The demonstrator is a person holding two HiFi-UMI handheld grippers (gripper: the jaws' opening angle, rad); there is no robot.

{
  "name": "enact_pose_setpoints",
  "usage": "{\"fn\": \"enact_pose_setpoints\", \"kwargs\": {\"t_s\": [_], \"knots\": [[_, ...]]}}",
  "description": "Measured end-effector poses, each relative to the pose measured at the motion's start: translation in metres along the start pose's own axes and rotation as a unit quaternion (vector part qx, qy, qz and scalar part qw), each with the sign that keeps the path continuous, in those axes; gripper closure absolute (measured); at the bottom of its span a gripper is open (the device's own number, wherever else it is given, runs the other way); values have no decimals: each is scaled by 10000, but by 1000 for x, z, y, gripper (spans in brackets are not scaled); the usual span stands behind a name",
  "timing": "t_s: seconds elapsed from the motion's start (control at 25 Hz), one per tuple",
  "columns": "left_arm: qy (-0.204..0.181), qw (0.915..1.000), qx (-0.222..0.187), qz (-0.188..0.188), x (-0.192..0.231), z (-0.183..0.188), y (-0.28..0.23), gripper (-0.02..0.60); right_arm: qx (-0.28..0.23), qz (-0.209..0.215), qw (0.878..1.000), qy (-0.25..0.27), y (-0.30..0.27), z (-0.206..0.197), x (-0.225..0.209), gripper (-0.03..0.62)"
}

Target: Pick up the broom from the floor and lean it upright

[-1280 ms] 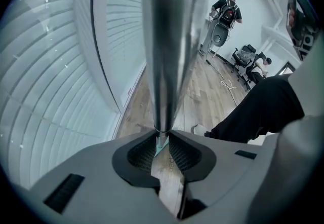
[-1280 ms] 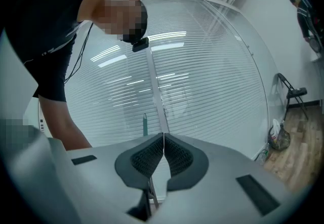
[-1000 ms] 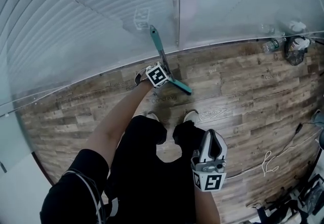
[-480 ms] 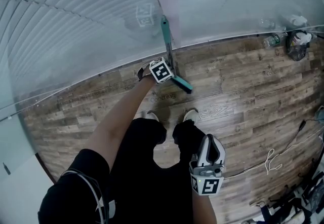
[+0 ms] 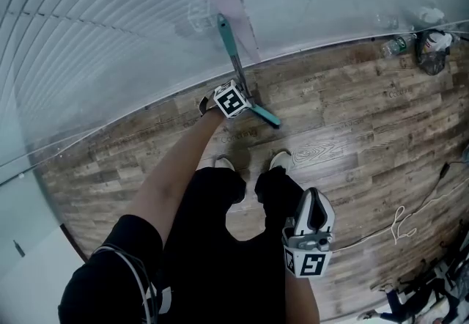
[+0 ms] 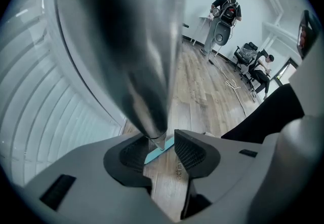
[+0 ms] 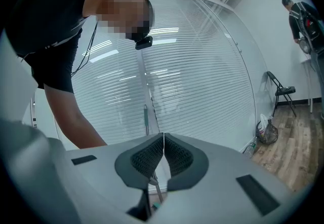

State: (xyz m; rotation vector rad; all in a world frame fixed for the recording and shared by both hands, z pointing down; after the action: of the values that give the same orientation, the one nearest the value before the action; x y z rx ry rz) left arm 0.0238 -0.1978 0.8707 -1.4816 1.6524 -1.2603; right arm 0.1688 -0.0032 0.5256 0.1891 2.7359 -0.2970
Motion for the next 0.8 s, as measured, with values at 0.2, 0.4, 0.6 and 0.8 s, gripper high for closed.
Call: {"fn": "enact_pose_setpoints", "kwargs": {"t_s": [0.2,0.4,0.6,0.8], "knots": [[38,10000,-59,25,-9,0,-4,379,29,73,10000,24,1,3,5,574],[133,9998,-40,150,-11,-11,3,356,46,124,9999,14,5,9,10,574],[154,9994,-111,282,1,-13,12,356,88,135,9999,-22,5,3,15,574],[171,9992,-87,345,9,-18,16,356,119,125,9998,-80,4,-2,20,574]]}}
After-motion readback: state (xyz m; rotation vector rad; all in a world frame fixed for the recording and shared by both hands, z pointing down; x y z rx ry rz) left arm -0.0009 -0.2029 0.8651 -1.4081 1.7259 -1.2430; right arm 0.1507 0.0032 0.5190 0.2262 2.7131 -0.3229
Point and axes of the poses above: the fingertips, and each gripper's own axes: y backward along the fingers, x to its left, z out of its top, the point moved 1 cm from there along y, backward along the fingers, and after that the axes turned 9 degrees about -y, right-handed, at the moved point
